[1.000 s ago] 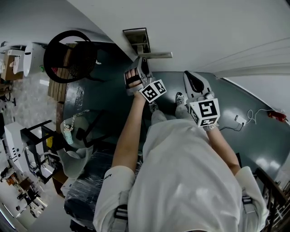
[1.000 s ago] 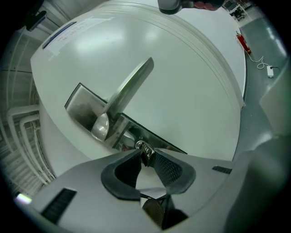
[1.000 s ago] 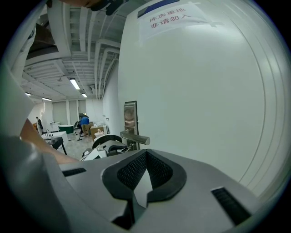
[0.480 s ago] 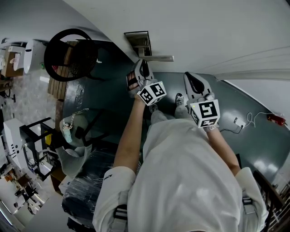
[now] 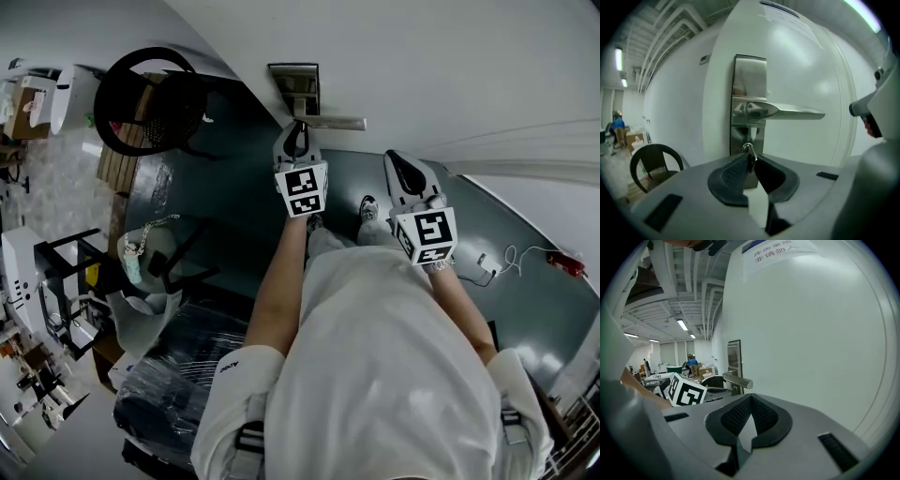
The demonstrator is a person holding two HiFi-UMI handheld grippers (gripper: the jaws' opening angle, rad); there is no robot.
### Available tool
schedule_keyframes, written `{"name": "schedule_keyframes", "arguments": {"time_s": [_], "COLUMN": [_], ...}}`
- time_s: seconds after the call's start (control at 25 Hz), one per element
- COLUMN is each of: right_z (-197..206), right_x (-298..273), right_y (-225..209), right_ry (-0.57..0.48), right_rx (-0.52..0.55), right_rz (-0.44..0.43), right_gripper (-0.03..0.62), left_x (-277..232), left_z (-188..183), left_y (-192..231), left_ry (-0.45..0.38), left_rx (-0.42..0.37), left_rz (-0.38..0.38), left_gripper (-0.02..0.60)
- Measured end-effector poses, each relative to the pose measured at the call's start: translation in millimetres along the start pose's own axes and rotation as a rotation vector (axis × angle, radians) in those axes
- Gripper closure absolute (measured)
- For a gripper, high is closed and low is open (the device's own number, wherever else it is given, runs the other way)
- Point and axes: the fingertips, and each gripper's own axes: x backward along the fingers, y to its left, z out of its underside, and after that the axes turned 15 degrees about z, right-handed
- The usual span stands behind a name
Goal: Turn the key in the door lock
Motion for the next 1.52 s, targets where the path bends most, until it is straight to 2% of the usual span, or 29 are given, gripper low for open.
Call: {"name": "schedule_keyframes", "arguments": {"time_s": [0.16, 0.24, 0.4, 0.6, 0.92, 1.04, 1.28, 1.4, 1.52], "right_z": [2, 1, 1, 3, 5, 7, 9, 9, 11], "right_x": [0, 0, 0, 0, -3, -2, -3, -1, 0], "right_y": [4, 6, 8, 5, 14, 18, 14, 15, 15], "right_ry": [0.004, 0.003, 0.001, 0.008, 0.017, 0.019, 0.023, 0.022, 0.026], "right_rx": [0.006, 0.01, 0.015, 0.015, 0.015, 0.017, 0.01, 0.009, 0.011], "right_rz": [-0.017, -0.025, -0.032, -0.026, -0.042, -0.046, -0.035, -0.034, -0.033], "right_gripper": [0.602, 0.602, 0.602, 0.602, 0.602, 0.602, 0.602, 0.602, 0.602], "left_x": [1, 1, 2, 3, 3, 4, 4, 5, 4], "left_z": [2, 2, 3, 5, -1, 4, 1, 2, 3], "left_y": [2, 3, 6, 8, 8, 10, 9, 10, 10], "left_ry": [-0.051, -0.083, -0.191, -0.312, -0.484, -0.529, -0.673, -0.71, -0.704], "left_rx": [0.127, 0.217, 0.479, 0.76, 1.151, 1.241, 1.482, 1.537, 1.535], "left_rz": [0.029, 0.049, 0.118, 0.213, 0.388, 0.423, 0.517, 0.531, 0.531], "left_gripper": [0.538, 0.54, 0.55, 0.552, 0.552, 0.552, 0.536, 0.532, 0.532]}}
